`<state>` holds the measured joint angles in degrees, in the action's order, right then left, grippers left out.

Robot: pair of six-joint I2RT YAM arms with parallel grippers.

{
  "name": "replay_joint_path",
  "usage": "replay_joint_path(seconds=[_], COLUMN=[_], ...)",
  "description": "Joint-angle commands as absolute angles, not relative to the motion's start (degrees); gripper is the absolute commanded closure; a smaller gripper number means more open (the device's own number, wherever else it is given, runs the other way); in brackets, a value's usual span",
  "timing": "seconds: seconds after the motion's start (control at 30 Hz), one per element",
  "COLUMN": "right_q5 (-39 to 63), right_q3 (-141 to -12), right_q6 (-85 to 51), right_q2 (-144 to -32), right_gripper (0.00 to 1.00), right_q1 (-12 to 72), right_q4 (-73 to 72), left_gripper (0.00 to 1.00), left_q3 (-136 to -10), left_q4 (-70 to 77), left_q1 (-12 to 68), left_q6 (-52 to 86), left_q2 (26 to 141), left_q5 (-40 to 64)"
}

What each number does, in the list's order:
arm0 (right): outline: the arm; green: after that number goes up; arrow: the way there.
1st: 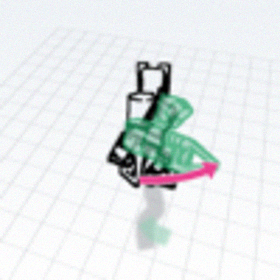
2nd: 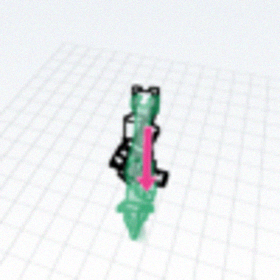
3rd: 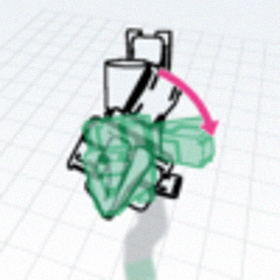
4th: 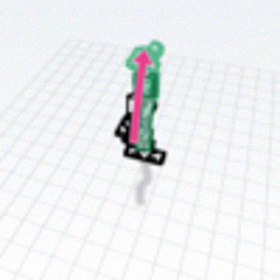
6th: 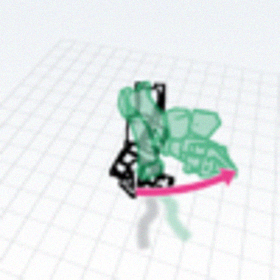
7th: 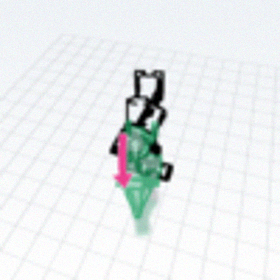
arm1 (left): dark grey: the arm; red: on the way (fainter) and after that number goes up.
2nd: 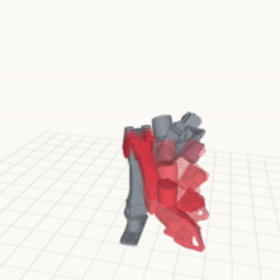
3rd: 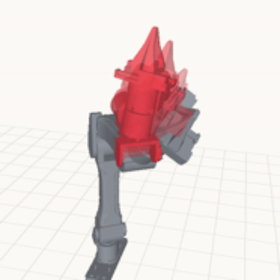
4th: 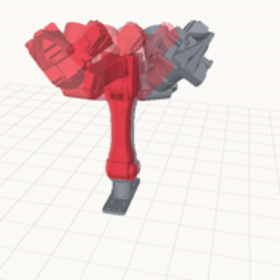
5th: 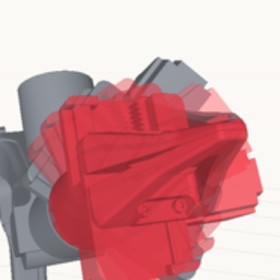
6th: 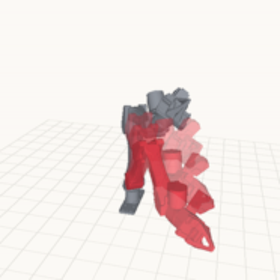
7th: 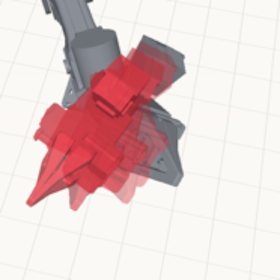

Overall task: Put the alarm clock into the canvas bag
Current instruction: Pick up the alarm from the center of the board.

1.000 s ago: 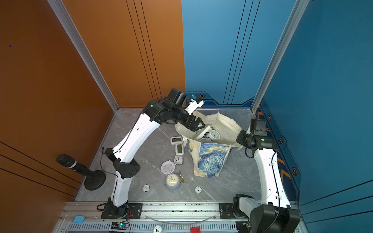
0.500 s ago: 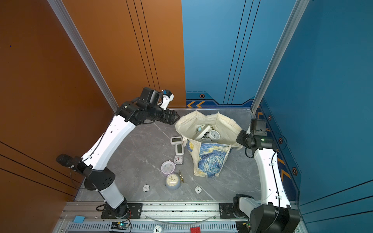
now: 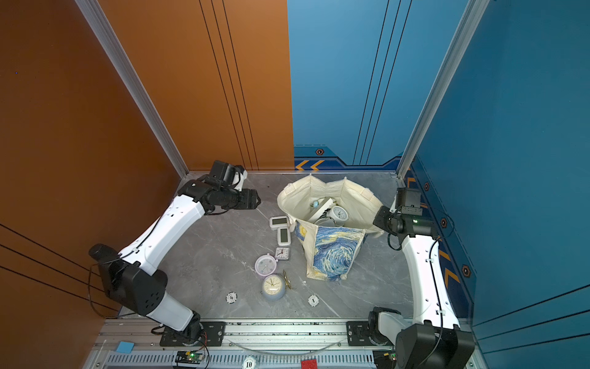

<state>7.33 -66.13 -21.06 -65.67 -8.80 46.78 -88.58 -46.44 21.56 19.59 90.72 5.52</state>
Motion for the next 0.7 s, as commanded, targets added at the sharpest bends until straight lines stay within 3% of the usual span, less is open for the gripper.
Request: replay_joint_path(seconds=[0.0, 0.27, 0.37, 0.67], right_q5=[6.9, 6.8, 6.9, 6.7], right_q3=[-65.9, -66.2, -66.2, -66.3], right_q6=[-20.8, -20.7, -20.7, -20.6], right_q2=[-65.0, -65.0, -65.0, -65.1], right_gripper=[0.91, 0.91, 0.91, 0.91], right_q1=[-9.0, -8.8, -8.8, -8.7], right_q4=[46.1, 46.1, 46.2, 46.1], left_gripper=[0.17, 0.15, 0.09, 0.01], left_q3=[-86.3, -84.1, -85.8, -92.1], left_q4=[-44.6, -40.4, -40.5, -40.5], left_q1=[21.0, 22.9, 23.9, 27.8], left_q6=[22.0, 24.5, 24.9, 28.7], left_q2=[92.5, 100.5, 103.9, 112.6], left_q5=[4.3, 8.4, 9.1, 5.3])
